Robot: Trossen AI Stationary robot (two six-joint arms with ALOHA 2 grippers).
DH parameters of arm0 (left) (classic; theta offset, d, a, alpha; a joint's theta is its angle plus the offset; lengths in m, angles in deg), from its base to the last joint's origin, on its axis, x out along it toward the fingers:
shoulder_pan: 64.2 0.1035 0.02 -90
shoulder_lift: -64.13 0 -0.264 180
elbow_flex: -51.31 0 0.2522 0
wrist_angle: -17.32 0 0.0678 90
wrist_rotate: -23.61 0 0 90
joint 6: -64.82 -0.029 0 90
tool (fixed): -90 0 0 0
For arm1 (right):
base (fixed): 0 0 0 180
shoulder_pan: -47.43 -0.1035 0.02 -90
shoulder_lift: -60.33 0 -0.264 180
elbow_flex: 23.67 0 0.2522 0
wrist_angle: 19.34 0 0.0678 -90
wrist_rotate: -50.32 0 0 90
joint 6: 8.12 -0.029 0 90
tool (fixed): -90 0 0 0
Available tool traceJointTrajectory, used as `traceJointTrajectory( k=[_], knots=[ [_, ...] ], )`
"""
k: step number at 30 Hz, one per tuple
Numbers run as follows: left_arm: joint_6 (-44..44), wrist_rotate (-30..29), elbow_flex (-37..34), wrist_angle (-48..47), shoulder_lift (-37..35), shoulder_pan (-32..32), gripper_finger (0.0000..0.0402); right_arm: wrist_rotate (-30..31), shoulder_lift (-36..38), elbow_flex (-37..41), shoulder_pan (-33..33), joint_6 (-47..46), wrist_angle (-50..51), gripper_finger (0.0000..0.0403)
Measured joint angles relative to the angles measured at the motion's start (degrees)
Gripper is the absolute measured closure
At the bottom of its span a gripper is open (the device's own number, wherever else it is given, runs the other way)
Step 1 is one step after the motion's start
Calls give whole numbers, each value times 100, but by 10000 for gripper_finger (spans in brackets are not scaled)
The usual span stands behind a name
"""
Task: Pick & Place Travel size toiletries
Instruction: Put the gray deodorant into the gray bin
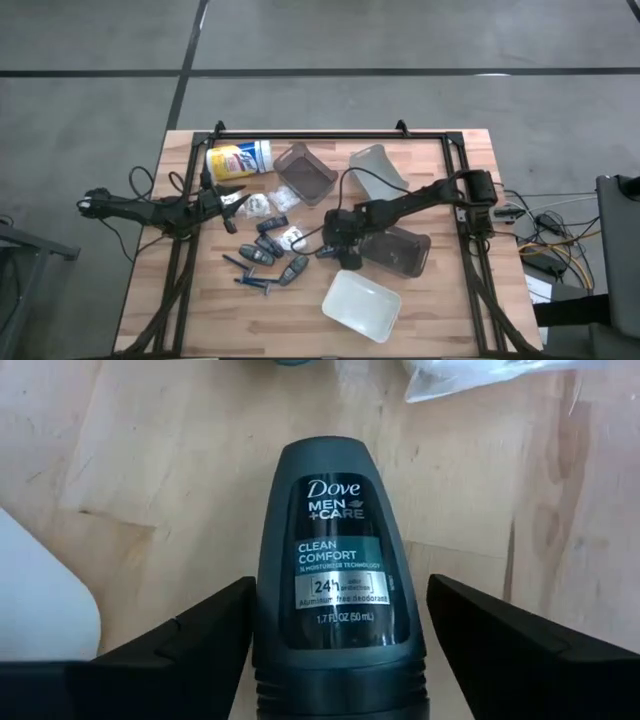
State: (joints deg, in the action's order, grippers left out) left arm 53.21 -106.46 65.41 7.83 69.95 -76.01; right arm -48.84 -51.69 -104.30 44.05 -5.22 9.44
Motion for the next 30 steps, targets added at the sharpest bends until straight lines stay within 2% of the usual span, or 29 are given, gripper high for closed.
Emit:
traceJointTrajectory(
  k=[12,22,30],
  knots=[
    [0,0,0,0,0,1,268,14,30,-11,3,89,385,199],
    [0,0,0,0,0,1,268,11,109,-249,37,744,1229,187],
    [1,0,0,-2,1,0,268,-13,566,-247,295,982,1588,199]
  ],
)
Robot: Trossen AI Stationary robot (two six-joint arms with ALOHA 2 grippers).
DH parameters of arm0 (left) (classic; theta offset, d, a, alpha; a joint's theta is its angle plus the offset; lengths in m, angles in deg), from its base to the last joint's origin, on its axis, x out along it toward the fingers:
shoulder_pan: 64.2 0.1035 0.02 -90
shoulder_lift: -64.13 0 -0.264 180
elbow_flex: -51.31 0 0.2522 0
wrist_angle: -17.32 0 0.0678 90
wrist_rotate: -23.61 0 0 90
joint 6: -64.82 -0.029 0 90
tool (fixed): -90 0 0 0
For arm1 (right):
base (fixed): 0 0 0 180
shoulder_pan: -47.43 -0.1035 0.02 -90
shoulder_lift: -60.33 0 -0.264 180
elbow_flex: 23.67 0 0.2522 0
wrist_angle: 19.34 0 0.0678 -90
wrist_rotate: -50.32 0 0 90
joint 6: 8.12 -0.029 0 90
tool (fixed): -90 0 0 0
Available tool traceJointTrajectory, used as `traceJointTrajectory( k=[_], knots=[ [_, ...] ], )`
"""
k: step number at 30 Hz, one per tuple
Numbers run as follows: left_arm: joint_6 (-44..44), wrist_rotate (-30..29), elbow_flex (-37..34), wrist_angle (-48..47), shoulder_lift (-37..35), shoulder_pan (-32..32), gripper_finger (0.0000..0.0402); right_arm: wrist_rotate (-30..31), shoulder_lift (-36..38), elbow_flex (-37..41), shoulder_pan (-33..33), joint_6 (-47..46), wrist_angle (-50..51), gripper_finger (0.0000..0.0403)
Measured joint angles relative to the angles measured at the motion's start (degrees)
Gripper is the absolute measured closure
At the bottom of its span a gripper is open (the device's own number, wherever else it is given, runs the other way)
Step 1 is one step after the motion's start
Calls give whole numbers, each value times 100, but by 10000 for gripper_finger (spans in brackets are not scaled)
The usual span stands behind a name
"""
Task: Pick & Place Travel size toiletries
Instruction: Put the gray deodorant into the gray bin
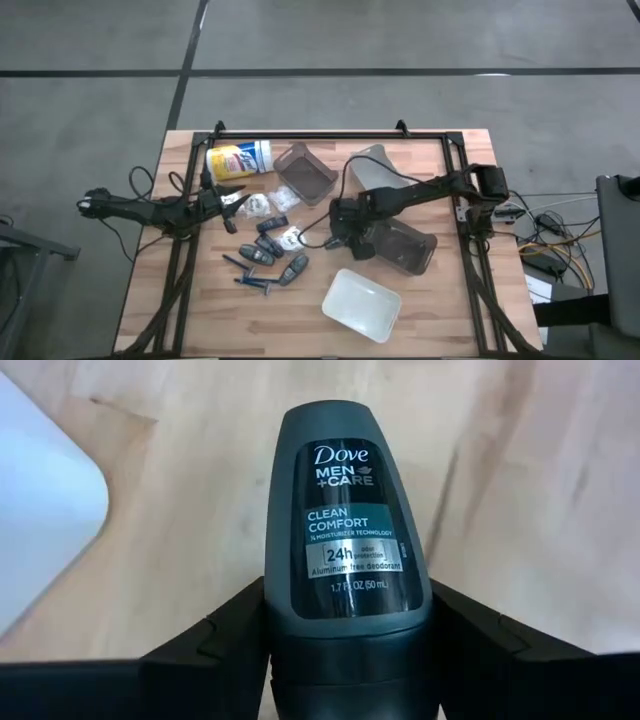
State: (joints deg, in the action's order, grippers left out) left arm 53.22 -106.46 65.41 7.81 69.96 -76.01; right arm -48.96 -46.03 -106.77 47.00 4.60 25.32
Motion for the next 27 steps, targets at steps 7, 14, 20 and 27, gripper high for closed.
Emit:
traceJointTrajectory(
  k=[7,14,20,27],
  knots=[
    [0,0,0,2,1,0,268,-132,544,2,305,150,321,191],
    [-1,0,0,2,1,2,268,-296,1347,2,676,287,489,195],
    [0,-1,0,2,1,2,268,-294,2135,2,1038,359,739,190],
    [0,0,0,2,1,0,268,-279,2969,4,1580,402,951,192]
  ],
)
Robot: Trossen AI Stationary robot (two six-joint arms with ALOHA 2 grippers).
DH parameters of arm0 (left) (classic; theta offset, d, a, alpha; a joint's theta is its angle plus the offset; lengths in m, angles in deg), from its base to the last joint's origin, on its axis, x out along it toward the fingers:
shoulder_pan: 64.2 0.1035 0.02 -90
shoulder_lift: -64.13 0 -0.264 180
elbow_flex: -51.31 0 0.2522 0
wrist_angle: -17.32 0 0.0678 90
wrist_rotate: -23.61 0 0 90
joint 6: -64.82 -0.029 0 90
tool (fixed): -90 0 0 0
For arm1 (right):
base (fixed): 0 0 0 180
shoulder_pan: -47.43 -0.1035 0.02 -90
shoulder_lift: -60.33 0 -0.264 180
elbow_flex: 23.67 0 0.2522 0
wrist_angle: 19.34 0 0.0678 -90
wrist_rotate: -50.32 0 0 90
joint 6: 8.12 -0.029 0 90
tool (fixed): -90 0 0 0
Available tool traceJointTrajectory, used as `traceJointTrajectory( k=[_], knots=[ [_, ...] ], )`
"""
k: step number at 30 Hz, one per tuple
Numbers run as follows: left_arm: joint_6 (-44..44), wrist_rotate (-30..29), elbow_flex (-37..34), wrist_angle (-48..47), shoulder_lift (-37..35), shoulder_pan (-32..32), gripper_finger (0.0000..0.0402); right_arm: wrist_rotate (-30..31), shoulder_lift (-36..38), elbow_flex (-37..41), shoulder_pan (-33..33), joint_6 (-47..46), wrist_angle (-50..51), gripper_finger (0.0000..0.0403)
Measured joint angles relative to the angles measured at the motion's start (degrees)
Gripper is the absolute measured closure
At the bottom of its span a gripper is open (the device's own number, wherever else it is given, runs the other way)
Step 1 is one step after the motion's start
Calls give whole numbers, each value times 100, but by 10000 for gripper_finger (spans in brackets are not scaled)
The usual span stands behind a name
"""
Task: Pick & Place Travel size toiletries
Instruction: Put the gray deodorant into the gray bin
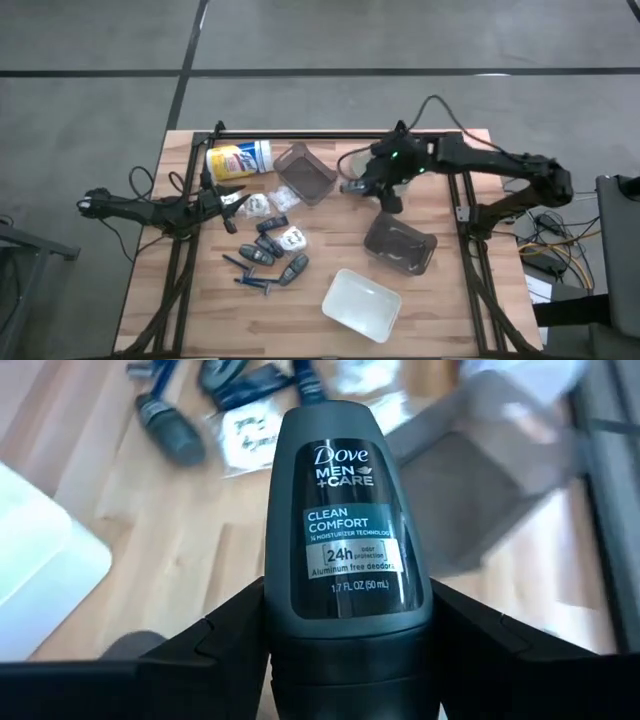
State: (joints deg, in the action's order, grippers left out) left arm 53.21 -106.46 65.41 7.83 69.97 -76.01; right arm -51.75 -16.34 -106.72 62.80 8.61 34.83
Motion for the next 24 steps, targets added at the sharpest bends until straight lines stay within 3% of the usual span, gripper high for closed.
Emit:
traceJointTrajectory(
  k=[10,24],
  knots=[
    [1,-2,0,0,0,0,268,7,465,11,959,-64,118,191],
    [-1,0,0,0,0,2,268,22,-280,138,2052,72,71,189]
  ],
)
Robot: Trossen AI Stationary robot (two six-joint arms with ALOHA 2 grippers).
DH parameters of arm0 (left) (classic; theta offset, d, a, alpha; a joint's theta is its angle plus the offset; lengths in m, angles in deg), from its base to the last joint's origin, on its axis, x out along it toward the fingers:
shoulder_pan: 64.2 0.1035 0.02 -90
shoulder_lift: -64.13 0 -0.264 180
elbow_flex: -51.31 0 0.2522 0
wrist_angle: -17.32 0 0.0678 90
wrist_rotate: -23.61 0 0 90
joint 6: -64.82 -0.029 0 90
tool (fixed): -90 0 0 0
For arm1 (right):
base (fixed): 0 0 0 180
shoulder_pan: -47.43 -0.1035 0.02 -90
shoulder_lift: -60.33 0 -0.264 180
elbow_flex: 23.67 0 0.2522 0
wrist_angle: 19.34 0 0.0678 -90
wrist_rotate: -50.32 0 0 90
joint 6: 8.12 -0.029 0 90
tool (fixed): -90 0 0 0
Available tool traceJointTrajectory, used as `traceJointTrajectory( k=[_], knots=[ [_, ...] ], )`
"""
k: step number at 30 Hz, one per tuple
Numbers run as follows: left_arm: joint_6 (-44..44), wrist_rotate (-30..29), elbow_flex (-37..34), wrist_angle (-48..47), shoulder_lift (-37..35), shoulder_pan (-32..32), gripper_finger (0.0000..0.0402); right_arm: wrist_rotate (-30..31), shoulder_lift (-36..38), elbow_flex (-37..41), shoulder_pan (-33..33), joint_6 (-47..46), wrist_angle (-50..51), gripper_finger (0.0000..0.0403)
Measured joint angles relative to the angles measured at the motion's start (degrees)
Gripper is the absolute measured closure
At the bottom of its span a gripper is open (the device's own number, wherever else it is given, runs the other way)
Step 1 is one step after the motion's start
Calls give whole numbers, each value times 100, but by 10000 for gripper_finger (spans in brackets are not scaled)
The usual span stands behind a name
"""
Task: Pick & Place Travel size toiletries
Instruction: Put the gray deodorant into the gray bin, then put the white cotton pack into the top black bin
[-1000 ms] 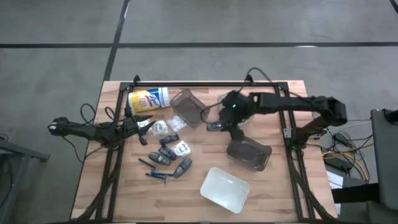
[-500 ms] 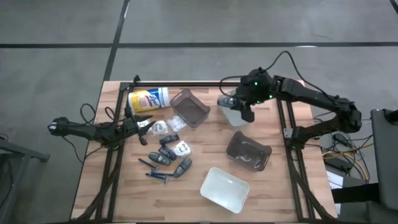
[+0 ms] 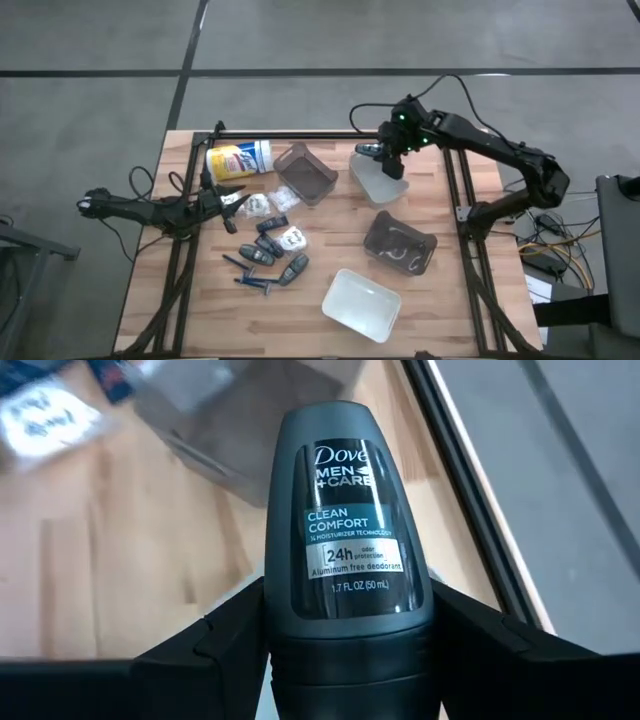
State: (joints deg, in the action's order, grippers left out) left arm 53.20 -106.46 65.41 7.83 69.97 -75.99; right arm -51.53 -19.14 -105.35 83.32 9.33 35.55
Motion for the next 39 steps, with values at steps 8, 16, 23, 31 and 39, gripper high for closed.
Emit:
traceJointTrajectory(
  k=[8,16,23,31,39],
  knots=[
    [0,0,0,-1,0,-2,268,-2,-743,30,290,321,13,184],
    [1,0,0,0,0,-2,268,-9,-1183,108,293,748,14,188],
    [0,0,0,-2,0,-2,268,137,-1558,166,302,878,33,182],
    [0,0,0,-2,0,-2,268,151,-1782,166,302,950,34,176],
    [0,-2,0,-2,0,0,268,151,-1783,166,302,778,39,135]
  ],
)
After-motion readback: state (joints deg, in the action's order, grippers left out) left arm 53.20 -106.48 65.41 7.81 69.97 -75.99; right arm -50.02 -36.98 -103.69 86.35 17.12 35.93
